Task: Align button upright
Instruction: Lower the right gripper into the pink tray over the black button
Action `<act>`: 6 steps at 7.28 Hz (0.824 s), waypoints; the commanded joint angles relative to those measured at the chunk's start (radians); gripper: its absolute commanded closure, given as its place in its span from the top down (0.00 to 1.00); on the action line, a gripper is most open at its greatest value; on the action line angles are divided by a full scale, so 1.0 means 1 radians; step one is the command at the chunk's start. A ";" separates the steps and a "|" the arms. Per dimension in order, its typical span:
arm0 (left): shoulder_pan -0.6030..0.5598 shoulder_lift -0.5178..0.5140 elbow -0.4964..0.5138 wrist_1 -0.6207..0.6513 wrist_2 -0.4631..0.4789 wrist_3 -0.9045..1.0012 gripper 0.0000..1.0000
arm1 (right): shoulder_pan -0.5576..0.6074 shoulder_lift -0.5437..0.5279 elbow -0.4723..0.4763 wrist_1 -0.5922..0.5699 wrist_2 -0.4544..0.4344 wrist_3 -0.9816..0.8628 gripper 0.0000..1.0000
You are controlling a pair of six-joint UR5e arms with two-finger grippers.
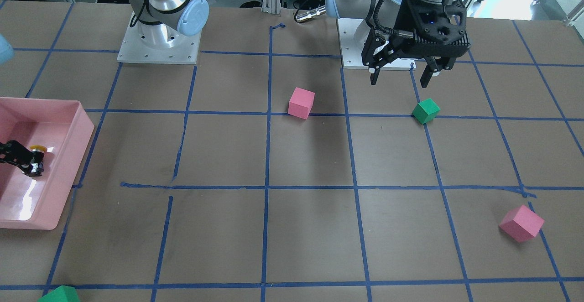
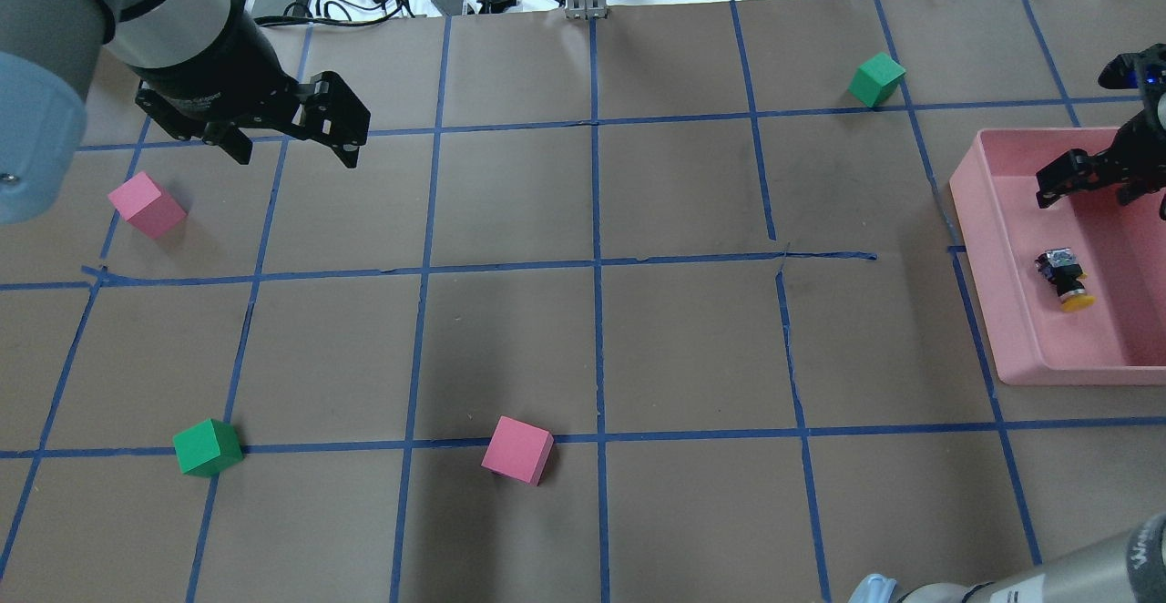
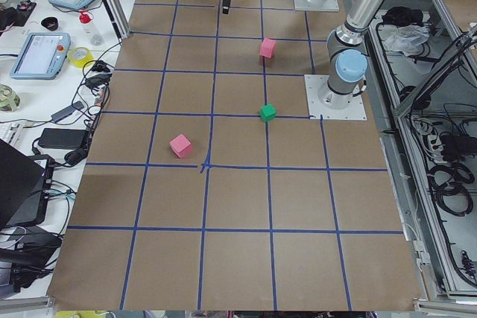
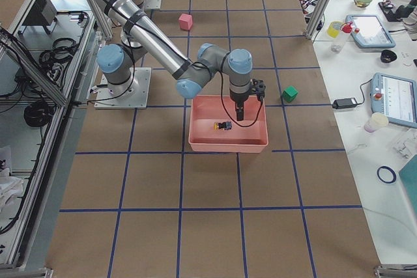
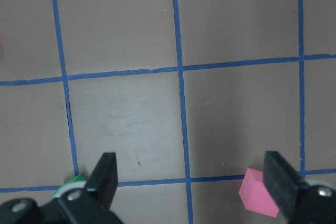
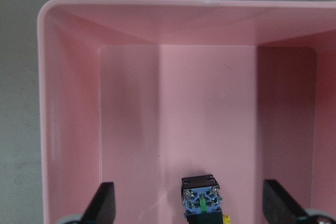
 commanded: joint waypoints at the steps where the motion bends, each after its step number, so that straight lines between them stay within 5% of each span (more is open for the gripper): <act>1: 0.001 0.000 0.000 0.000 0.001 0.000 1.00 | 0.000 0.015 0.002 -0.008 0.015 -0.021 0.99; 6: -0.001 0.000 0.000 0.000 0.001 0.000 1.00 | -0.002 0.039 0.002 -0.008 0.018 -0.022 0.99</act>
